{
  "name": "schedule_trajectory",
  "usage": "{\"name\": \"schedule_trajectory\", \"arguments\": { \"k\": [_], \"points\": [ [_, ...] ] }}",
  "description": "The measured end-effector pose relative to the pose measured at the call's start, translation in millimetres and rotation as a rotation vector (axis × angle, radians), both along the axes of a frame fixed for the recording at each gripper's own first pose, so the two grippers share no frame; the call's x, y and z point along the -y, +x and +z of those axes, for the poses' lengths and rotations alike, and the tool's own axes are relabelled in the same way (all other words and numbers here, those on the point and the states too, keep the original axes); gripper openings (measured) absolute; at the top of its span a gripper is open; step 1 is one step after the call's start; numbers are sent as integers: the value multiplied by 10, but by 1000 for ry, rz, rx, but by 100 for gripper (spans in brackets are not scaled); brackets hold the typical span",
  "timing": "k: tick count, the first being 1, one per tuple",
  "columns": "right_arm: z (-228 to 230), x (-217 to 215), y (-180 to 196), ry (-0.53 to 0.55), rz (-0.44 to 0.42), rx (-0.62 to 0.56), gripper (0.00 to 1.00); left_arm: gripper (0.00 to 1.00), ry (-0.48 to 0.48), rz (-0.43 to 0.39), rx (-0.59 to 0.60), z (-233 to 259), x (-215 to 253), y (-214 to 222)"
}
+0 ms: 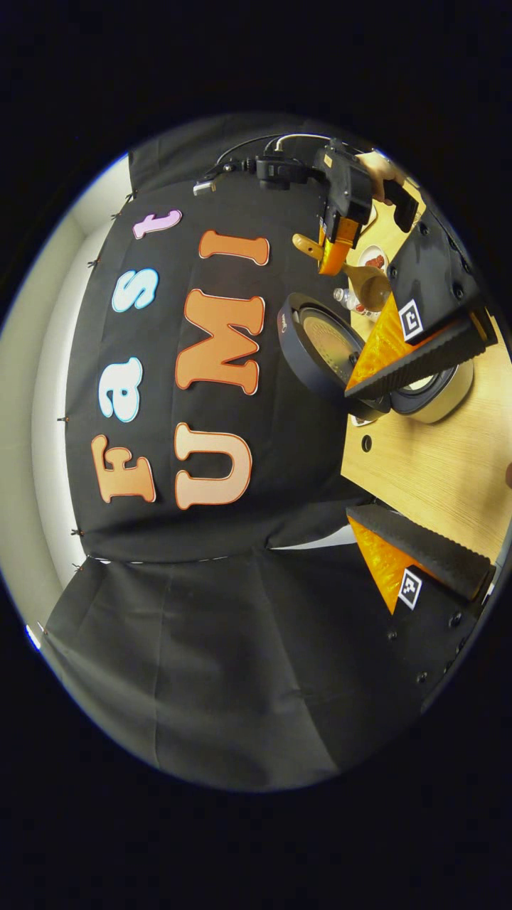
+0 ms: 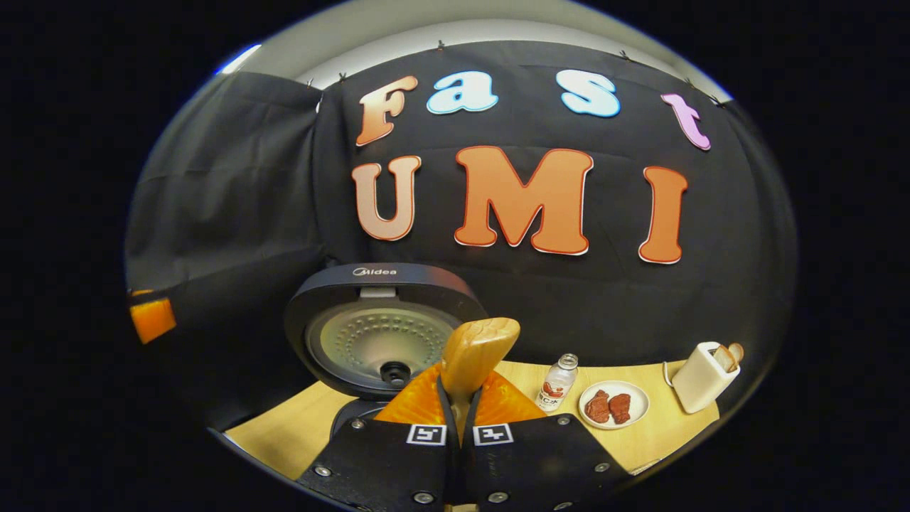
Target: Close the left gripper, press the button to open the rice cooker; take a wooden spoon from the chopstick holder with the right hand, scoop a spoonful of rice and pour it into the rice cooker, then put the wooden spoon back into the chopstick holder.
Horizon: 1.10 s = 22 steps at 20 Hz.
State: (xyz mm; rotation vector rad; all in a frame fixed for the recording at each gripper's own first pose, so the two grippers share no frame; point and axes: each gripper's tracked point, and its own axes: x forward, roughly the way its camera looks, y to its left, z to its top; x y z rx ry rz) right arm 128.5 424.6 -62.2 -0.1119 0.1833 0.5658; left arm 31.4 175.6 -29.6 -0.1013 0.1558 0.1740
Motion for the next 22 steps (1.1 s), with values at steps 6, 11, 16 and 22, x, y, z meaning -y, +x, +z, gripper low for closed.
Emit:
{"name": "schedule_trajectory", "arguments": {
  "k": [6,11,16,22],
  "points": [
    [-80,-1,31,22,22,-32,0,100,-1,19,-11,-23,2,35],
    [50,247,124,176,-19,-135,0,100,-4,31,1,47,43,64],
    [212,865,270,320,-97,-191,0,100,6,45,6,98,106,181],
    [250,2120,425,350,-283,-163,0,100,20,41,24,152,247,297]
  ]
}}
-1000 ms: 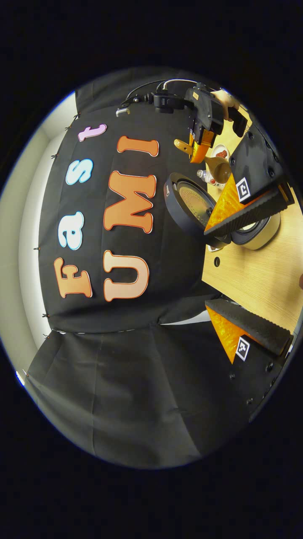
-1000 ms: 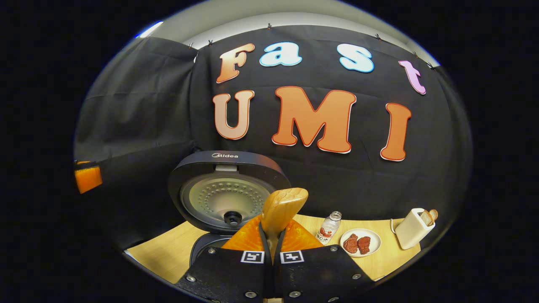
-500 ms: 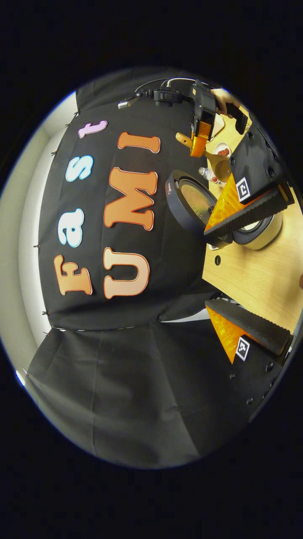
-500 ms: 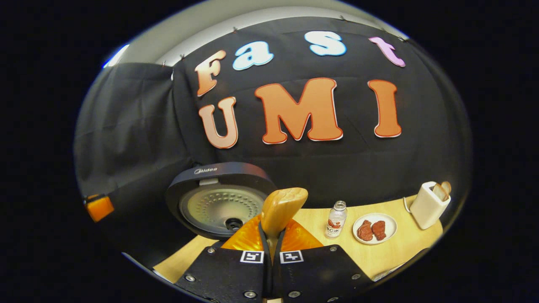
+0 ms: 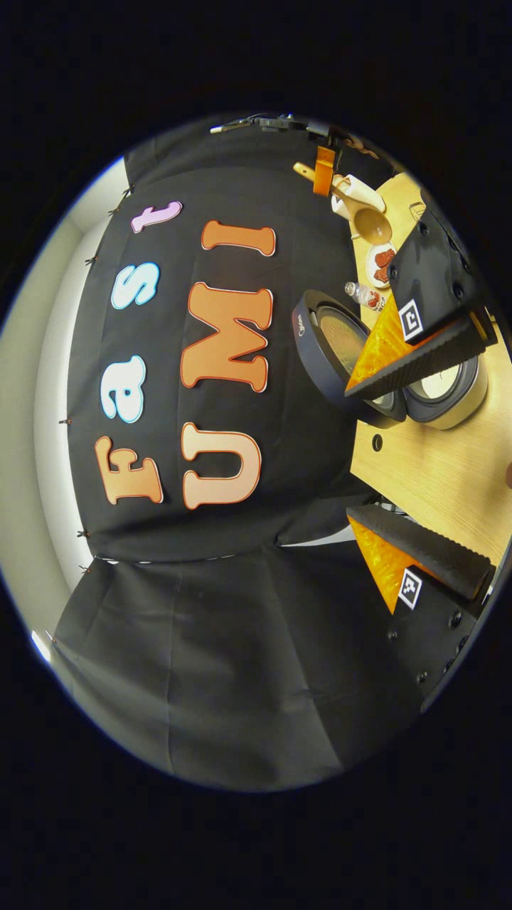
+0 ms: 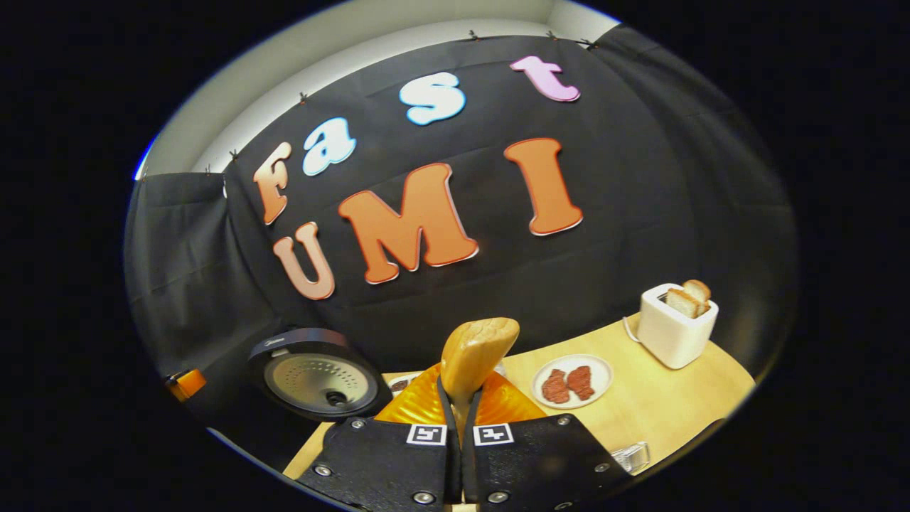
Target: Close the left gripper, press the button to open the rice cooker; take a wooden spoon from the chopstick holder with the right hand, scoop a spoonful of rice and pour it into the rice cooker, then put the wooden spoon back into the chopstick holder.
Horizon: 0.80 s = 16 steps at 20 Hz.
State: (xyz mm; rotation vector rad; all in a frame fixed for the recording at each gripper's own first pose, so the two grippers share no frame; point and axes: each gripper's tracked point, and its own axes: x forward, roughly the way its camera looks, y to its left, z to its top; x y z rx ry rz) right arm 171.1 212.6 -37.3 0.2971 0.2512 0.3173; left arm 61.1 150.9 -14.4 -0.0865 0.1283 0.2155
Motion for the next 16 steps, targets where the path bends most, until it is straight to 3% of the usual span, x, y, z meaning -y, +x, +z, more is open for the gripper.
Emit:
{"name": "schedule_trajectory", "arguments": {
  "k": [8,12,16],
  "points": [
    [-567,1394,-109,8,-218,-103,0,100,1,-23,3,71,317,177],
    [-1081,1726,-192,14,-272,-184,0,100,14,-27,-2,105,453,202],
    [-1559,1773,-242,25,-273,-257,0,100,13,-26,-12,114,558,191]
  ]
}}
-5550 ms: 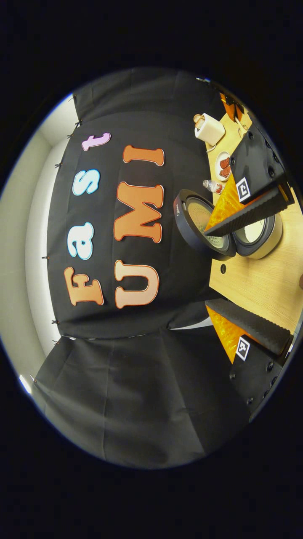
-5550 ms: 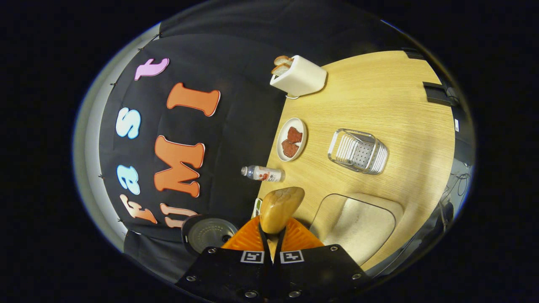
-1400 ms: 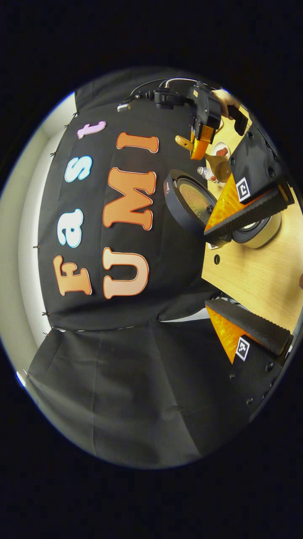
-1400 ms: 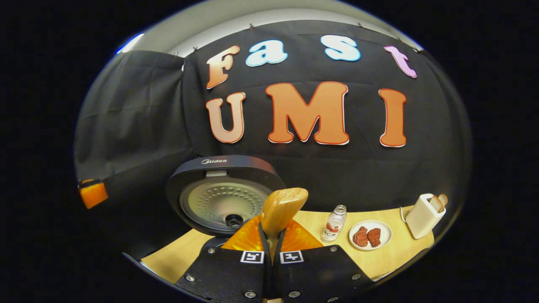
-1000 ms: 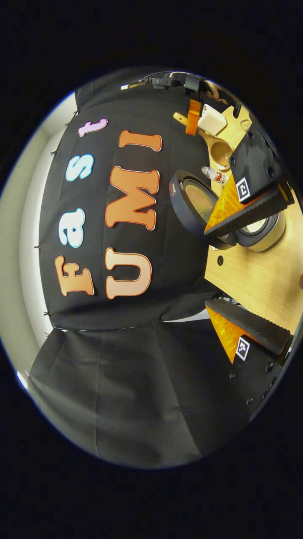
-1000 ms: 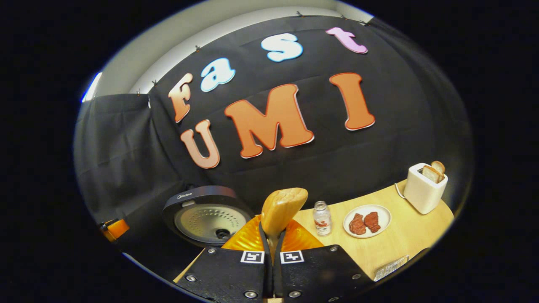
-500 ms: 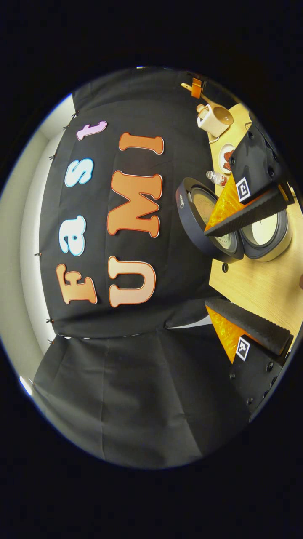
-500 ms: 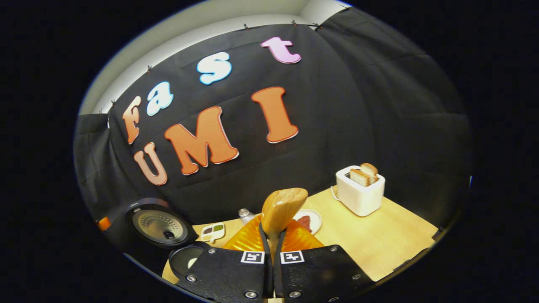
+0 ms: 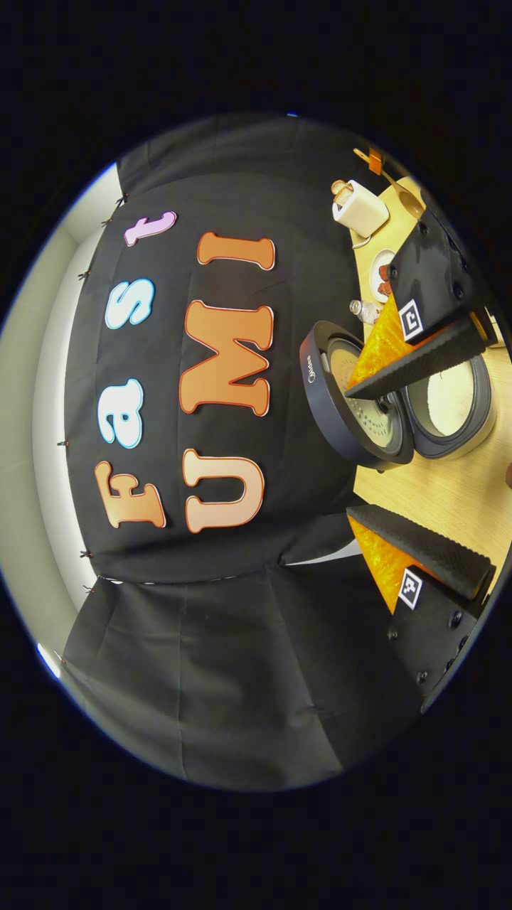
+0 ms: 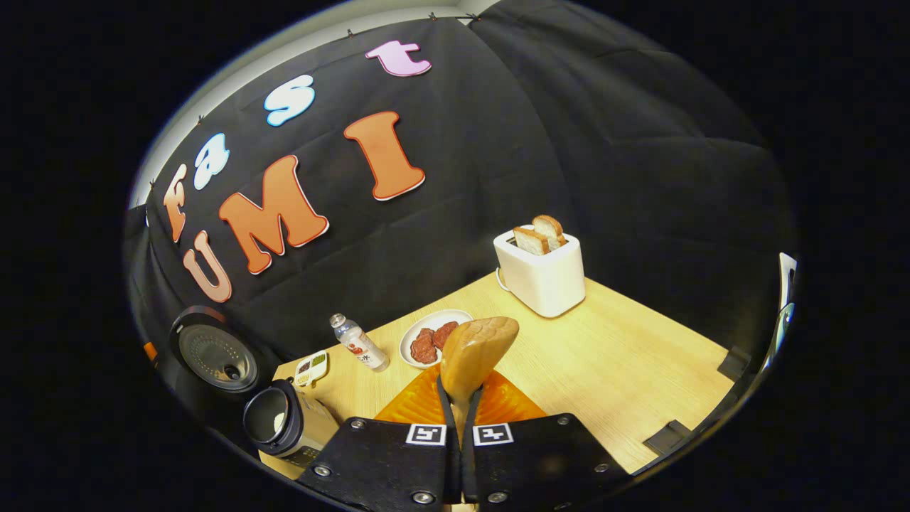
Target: Close the left gripper, press the button to open the rice cooker; take a wooden spoon from the chopstick holder with the right hand, scoop a spoonful of rice and pour it into the rice cooker, then put the wooden spoon back into the chopstick holder.
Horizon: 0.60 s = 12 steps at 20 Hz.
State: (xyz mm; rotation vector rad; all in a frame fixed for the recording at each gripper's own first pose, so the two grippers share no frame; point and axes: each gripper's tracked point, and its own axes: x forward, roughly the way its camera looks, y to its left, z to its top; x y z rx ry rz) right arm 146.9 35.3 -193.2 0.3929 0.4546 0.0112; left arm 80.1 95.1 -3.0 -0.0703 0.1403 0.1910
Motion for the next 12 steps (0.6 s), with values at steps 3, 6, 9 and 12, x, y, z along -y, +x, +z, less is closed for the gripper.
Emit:
{"name": "schedule_trajectory", "arguments": {
  "k": [3,6,9,12],
  "points": [
    [-318,-51,6,-16,12,-40,0,100,6,7,-6,19,34,-34],
    [-576,-107,4,2,25,-81,0,100,13,21,-11,23,24,-82],
    [-733,-154,7,-13,37,-88,0,100,18,39,-17,25,-12,-147],
    [-822,-174,-9,9,38,-102,0,100,20,52,-20,35,-45,-191]
  ]
}}
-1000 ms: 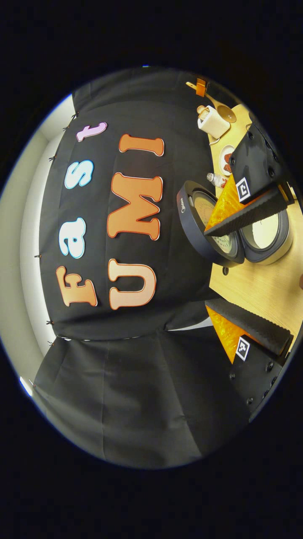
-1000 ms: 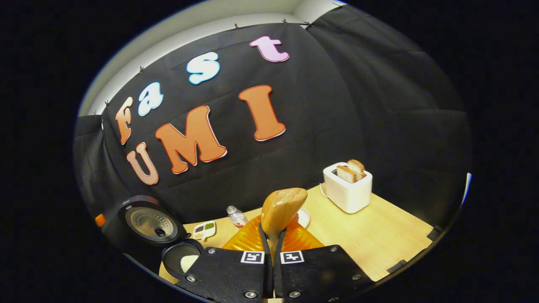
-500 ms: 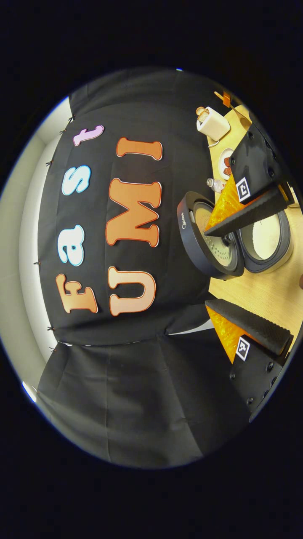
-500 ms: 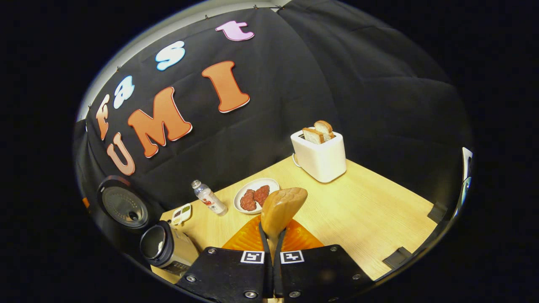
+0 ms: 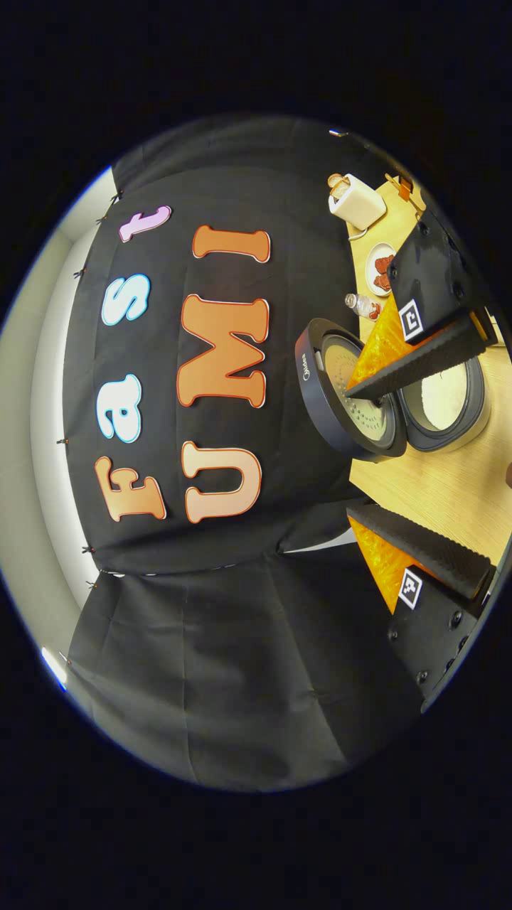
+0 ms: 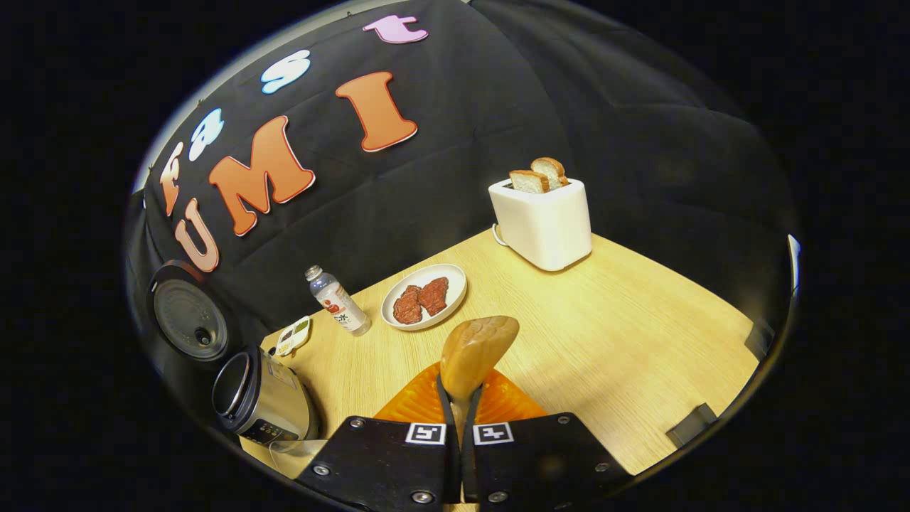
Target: Close the left gripper, press the button to open the rice cooker; take a wooden spoon from the chopstick holder with the right hand, scoop a spoonful of rice and pour it into the rice cooker, then put the wooden spoon back into the chopstick holder.
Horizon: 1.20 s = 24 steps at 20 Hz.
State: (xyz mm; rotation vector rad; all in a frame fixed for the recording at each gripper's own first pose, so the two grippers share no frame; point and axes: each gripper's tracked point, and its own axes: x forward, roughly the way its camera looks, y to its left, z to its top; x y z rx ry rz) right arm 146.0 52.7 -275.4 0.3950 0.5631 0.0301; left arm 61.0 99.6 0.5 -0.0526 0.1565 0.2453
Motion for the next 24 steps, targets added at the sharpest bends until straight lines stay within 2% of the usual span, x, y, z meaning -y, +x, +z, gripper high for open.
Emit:
{"name": "schedule_trajectory", "arguments": {
  "k": [3,7,8,10,11,12,18,24],
  "points": [
    [-12,-7,-62,27,-2,8,3,100,4,6,0,5,-4,-35],
    [-60,82,-107,4,-18,-32,17,100,-2,7,1,-6,12,-68],
    [-42,126,-112,-3,-28,-34,31,100,-5,5,3,-2,20,-76],
    [76,212,-155,-12,-38,-30,69,100,-6,5,7,17,34,-93],
    [114,274,-179,-28,-46,-27,78,100,-4,7,11,19,32,-101],
    [182,352,-182,-50,-58,-18,93,100,-6,8,15,34,36,-104],
    [851,643,-120,-153,-87,84,95,100,-38,-1,38,174,147,-77],
    [1367,513,-147,-143,-29,166,95,100,-35,-69,88,749,365,406]
  ]
}}
